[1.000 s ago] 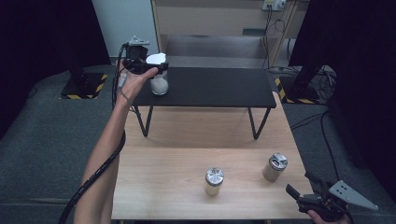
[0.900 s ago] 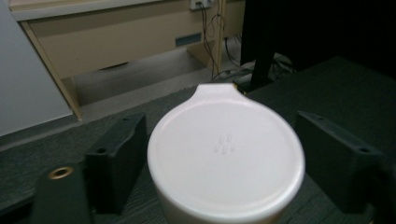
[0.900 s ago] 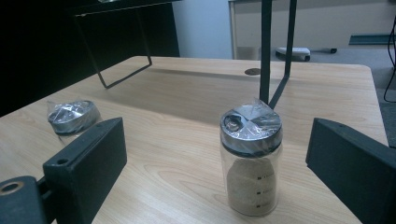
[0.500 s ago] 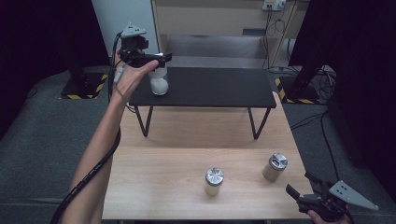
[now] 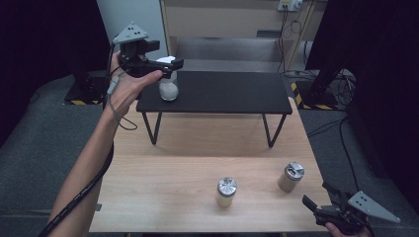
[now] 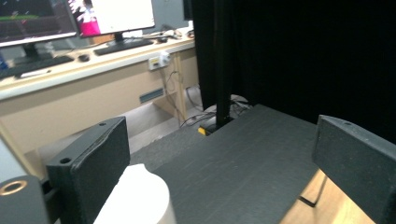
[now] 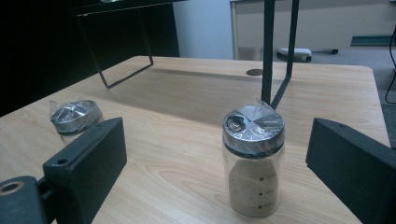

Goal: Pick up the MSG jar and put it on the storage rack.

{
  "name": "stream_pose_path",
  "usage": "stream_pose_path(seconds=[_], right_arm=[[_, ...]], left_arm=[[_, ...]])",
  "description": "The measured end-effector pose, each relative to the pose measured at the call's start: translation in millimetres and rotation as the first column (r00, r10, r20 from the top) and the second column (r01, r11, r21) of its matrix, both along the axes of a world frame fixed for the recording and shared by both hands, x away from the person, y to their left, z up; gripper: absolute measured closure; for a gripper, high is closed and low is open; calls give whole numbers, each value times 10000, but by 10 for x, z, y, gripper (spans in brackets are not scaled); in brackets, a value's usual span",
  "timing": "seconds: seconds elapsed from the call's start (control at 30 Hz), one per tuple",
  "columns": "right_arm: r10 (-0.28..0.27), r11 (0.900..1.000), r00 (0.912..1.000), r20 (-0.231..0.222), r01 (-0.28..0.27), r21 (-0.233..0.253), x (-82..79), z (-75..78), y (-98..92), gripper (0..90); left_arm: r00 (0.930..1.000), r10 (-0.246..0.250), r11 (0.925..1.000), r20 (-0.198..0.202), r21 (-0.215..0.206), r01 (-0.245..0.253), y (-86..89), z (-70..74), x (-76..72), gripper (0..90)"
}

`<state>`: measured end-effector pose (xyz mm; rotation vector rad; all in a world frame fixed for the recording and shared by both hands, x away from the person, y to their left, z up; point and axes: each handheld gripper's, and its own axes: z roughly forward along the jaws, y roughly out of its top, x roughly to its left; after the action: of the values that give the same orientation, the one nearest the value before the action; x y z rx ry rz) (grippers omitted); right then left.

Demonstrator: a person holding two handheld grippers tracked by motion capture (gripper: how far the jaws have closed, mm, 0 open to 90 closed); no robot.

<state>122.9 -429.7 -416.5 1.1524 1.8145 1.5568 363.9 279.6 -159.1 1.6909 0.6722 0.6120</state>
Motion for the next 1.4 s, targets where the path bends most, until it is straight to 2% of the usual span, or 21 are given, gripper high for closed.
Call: stream_pose_path(seconds=[0.23, 0.43, 0.57, 0.9, 1.1, 1.4], right_arm=[[-23, 10000, 10000, -10, 23, -40, 0, 4, 7, 54], [-14, 10000, 10000, -24, 14, -48, -2, 8, 10, 54], [-13, 10000, 10000, -38, 13, -54, -1, 10, 13, 54], [12, 9999, 10000, -5, -12, -106, 2, 10, 18, 54], [-12, 9999, 10000, -18, 11, -108, 1, 11, 22, 54], [-7, 9999, 10000, -16, 7, -124, 2, 11, 24, 54]], left_arm=[[9953, -925, 9955, 290, -157, 930, 84, -68, -163, 34], [9890, -1400, 9885, 478, -508, 1424, 159, -158, -323, 36], [9853, -1621, 9852, 548, -481, 1647, 201, -223, -440, 36], [9801, -1848, 9828, 725, 66, 1848, 273, -499, -779, 39], [9786, -1897, 9815, 802, -90, 1910, 339, -747, -953, 40], [9829, -1628, 9859, 858, -246, 1655, 460, -1047, -1229, 39]])
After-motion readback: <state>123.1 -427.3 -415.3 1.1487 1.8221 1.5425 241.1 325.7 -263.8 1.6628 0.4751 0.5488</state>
